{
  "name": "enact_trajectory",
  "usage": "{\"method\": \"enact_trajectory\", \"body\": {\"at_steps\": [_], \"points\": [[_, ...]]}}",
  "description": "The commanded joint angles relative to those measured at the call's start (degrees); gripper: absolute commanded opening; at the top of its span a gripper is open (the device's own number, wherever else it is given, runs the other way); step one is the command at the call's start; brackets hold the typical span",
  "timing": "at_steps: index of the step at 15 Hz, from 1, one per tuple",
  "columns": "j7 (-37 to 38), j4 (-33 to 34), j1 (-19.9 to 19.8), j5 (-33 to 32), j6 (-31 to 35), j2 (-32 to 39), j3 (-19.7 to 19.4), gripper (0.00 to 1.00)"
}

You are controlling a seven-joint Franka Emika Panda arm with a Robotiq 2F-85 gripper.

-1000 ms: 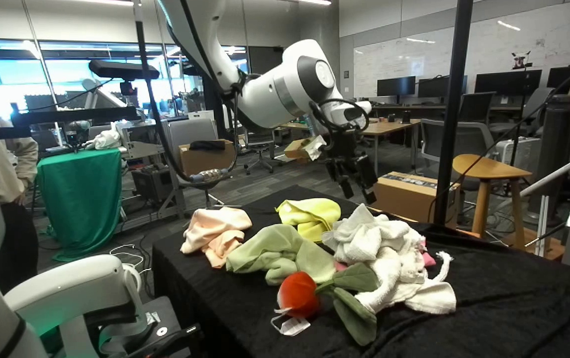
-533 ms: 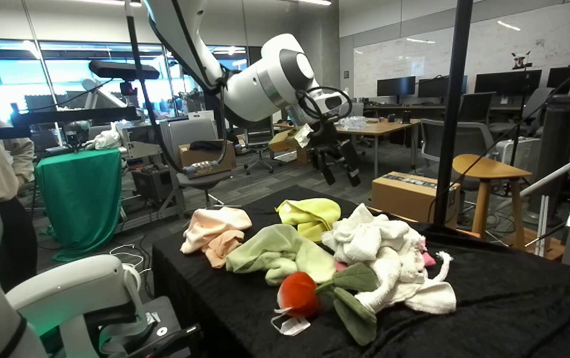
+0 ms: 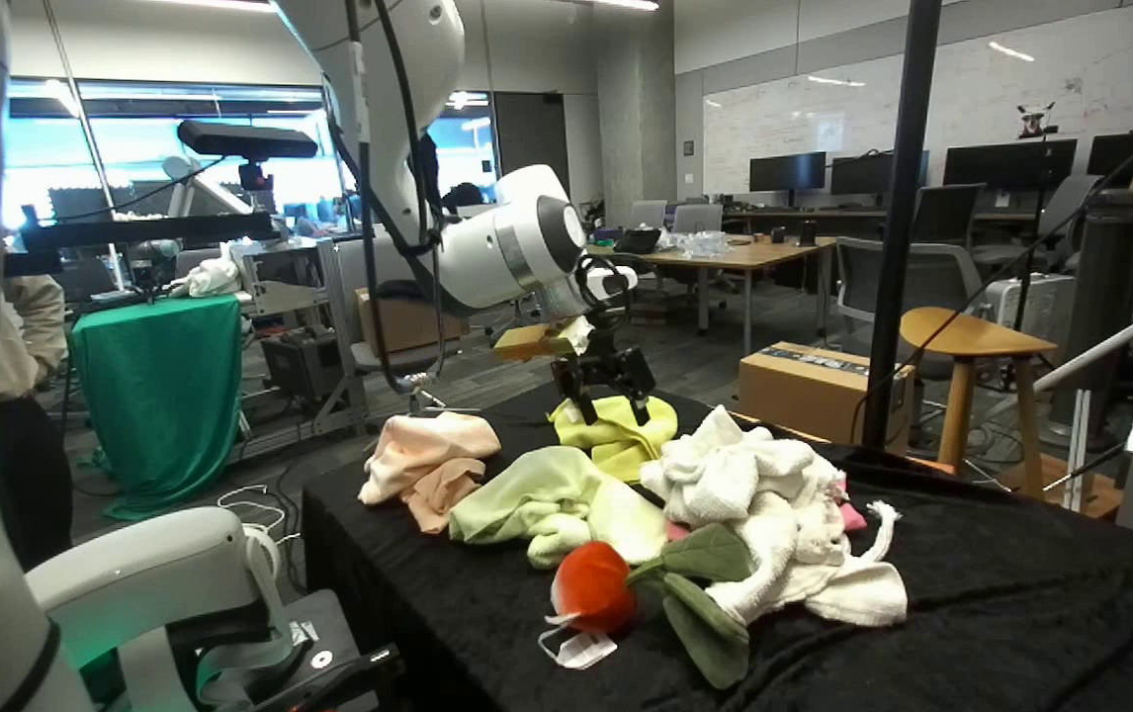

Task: Gather all the items on the table in one place

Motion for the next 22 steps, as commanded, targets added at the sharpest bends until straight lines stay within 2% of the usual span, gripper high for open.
{"method": "enact_trajectory", "body": {"at_steps": [1, 11, 18, 21, 22], "points": [[-6.55, 5.99, 2.07, 1.28, 0.00, 5.84, -0.87, 1.00], [-18.42, 16.17, 4.23, 1.11, -0.66, 14.09, -2.87, 1.00], [-21.77, 19.66, 5.05, 0.06, -0.95, 17.18, -5.53, 1.00], [-23.11, 20.78, 4.72, 0.96, -1.22, 18.14, -5.53, 1.00], [-23.99, 20.99, 4.39, 1.55, -1.41, 18.26, -5.19, 0.78]]}}
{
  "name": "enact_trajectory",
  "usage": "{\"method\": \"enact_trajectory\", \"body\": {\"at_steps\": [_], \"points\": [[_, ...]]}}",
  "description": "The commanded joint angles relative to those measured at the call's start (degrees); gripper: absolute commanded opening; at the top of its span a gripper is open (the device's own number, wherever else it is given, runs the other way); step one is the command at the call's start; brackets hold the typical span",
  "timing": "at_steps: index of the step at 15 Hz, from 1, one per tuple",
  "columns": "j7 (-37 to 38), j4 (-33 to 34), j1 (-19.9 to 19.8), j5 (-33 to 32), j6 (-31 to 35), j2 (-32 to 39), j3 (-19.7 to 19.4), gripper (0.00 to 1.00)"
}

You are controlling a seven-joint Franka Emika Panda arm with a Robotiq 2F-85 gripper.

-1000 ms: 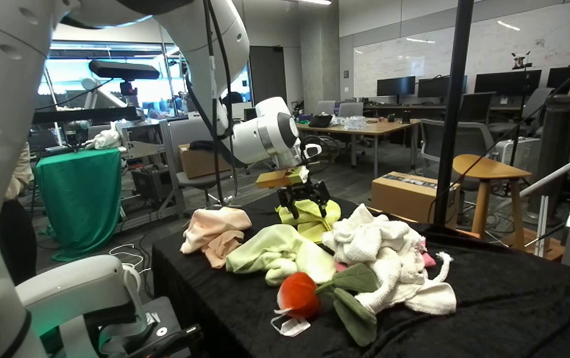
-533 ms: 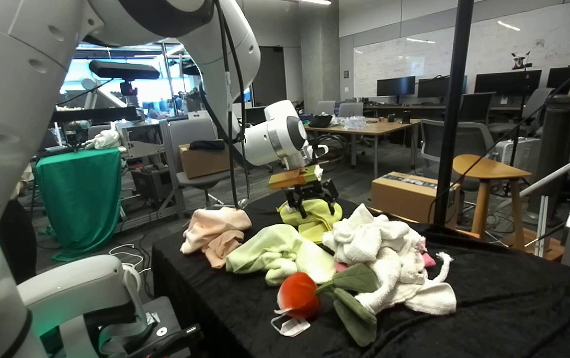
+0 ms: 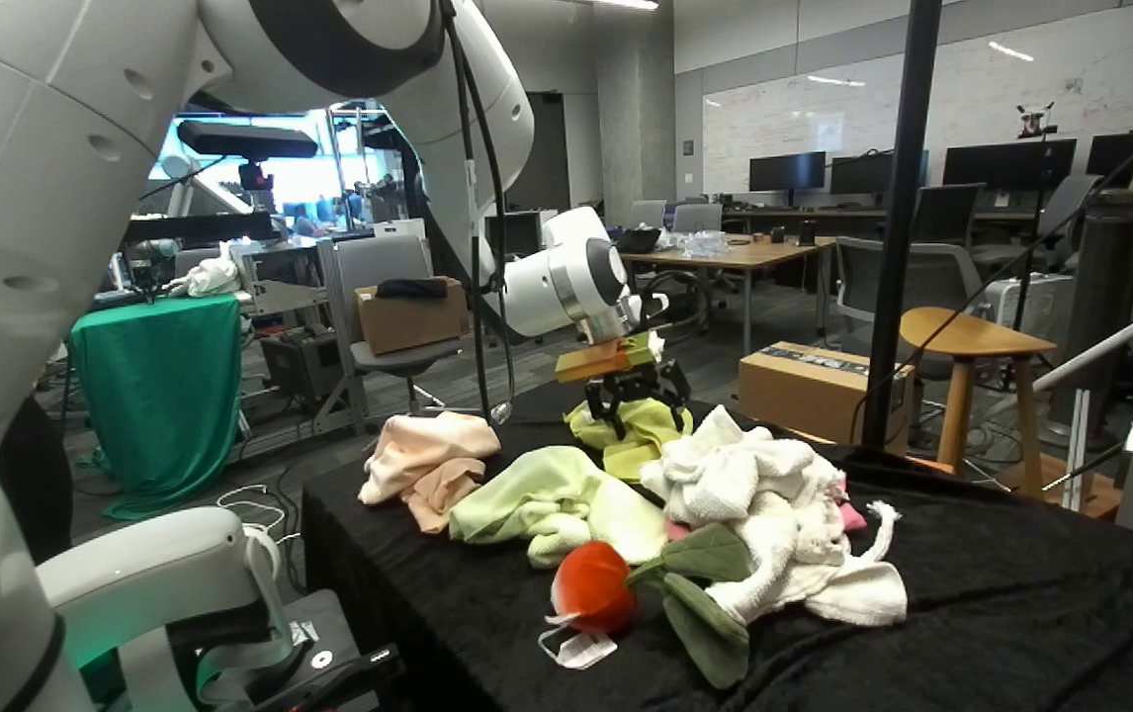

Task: Gather all the items on the table in one place

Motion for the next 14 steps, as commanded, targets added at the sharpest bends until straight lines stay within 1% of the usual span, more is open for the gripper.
{"method": "enact_trajectory", "body": {"at_steps": [1, 2, 3, 9, 12, 13, 14], "points": [[-3.11, 3.05, 0.19, 1.92, -1.20, 1.63, -0.16, 0.73], [-3.56, 3.16, 0.07, 2.42, -1.27, 1.62, -0.01, 0.66], [-4.39, 3.38, -0.09, 3.13, -1.46, 1.69, 0.22, 0.56], [-9.41, 4.18, -0.95, 7.87, -3.92, 1.16, 1.61, 0.11], [-10.78, 4.51, -1.07, 9.00, -4.89, 1.08, 1.76, 0.05], [-10.92, 4.44, -1.09, 9.12, -5.17, 0.86, 1.77, 0.07], [-10.64, 4.13, -0.96, 8.96, -5.11, 0.43, 1.52, 0.07]]}}
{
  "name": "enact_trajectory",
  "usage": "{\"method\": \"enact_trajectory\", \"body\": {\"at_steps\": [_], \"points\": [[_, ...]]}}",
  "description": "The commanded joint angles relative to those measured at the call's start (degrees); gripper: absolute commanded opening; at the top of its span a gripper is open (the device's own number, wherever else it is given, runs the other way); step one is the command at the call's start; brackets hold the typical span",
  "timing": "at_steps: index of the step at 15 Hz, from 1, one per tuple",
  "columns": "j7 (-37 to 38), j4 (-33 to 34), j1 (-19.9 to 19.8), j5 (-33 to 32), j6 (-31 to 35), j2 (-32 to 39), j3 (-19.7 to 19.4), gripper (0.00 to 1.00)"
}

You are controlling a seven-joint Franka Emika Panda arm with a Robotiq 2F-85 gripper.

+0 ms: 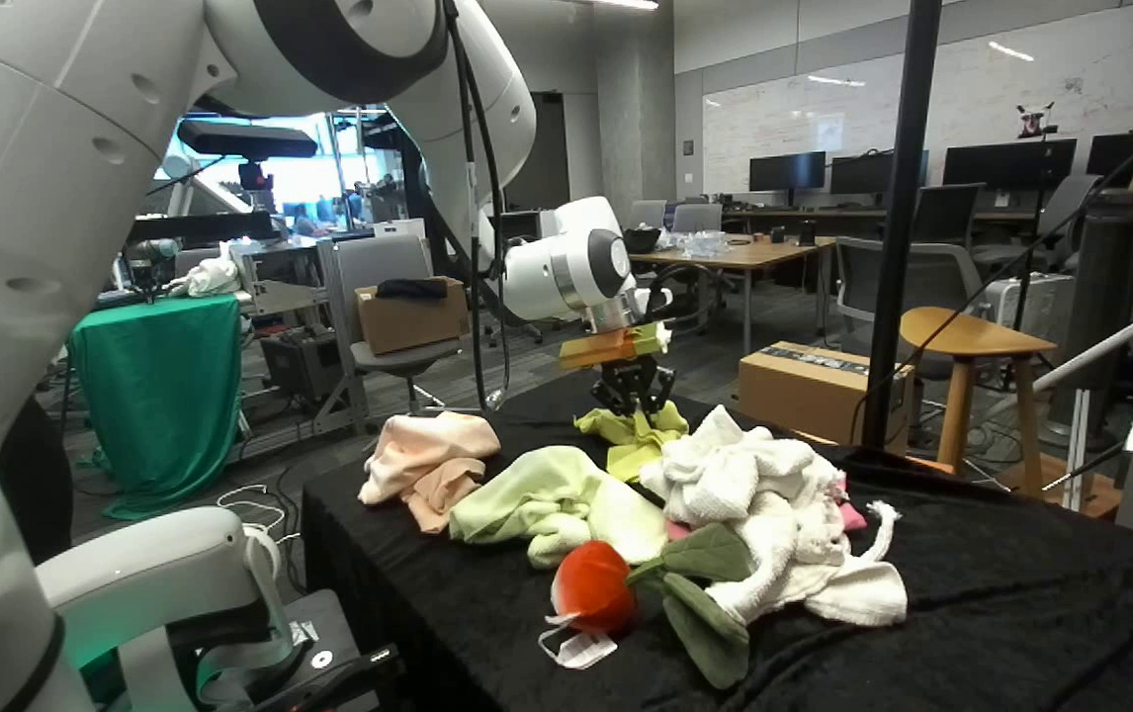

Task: Gather all the items on the table in one place

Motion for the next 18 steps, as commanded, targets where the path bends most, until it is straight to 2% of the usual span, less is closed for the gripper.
{"method": "enact_trajectory", "body": {"at_steps": [1, 5, 12, 18], "points": [[-1.40, 0.51, -0.41, 1.21, -1.08, -0.87, 0.25, 0.06], [1.71, -3.79, -0.23, 0.17, 0.56, -5.89, -1.04, 0.07], [12.68, -14.73, -0.72, -1.43, 0.59, -19.57, -3.83, 0.07], [22.02, -24.03, -3.73, -2.46, -1.11, -29.74, -3.44, 0.07]]}}
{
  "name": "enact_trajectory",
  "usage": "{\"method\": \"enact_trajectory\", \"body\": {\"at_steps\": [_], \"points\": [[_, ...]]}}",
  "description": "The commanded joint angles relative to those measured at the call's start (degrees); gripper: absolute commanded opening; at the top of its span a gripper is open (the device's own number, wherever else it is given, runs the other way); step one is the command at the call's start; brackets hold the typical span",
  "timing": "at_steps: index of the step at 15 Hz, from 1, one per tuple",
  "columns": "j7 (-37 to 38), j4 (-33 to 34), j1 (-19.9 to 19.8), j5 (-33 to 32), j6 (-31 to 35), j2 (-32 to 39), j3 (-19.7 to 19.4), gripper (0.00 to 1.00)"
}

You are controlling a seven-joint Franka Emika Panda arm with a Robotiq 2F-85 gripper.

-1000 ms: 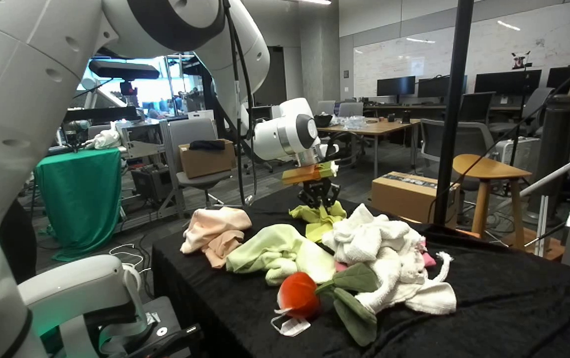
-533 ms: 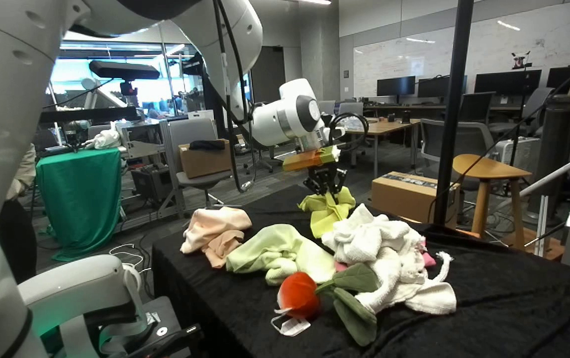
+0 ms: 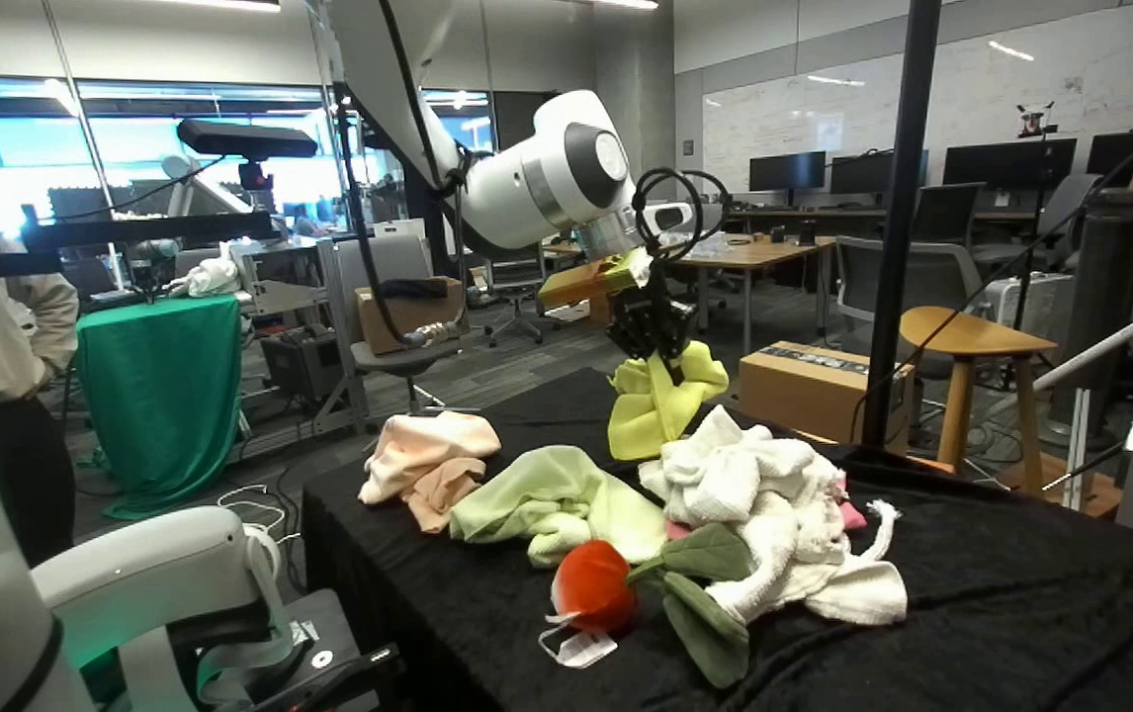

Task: Gather all the items on the table in one place

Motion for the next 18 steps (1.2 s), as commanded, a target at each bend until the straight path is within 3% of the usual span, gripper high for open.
{"method": "enact_trajectory", "body": {"at_steps": [1, 9, 18], "points": [[5.60, -7.21, -2.49, -0.59, -0.85, -7.79, 0.89, 0.07], [9.67, -12.77, -7.82, 3.76, -8.36, -13.86, 2.53, 0.07], [15.10, -15.07, -11.74, 4.30, -10.94, -9.87, 1.90, 0.07]]}}
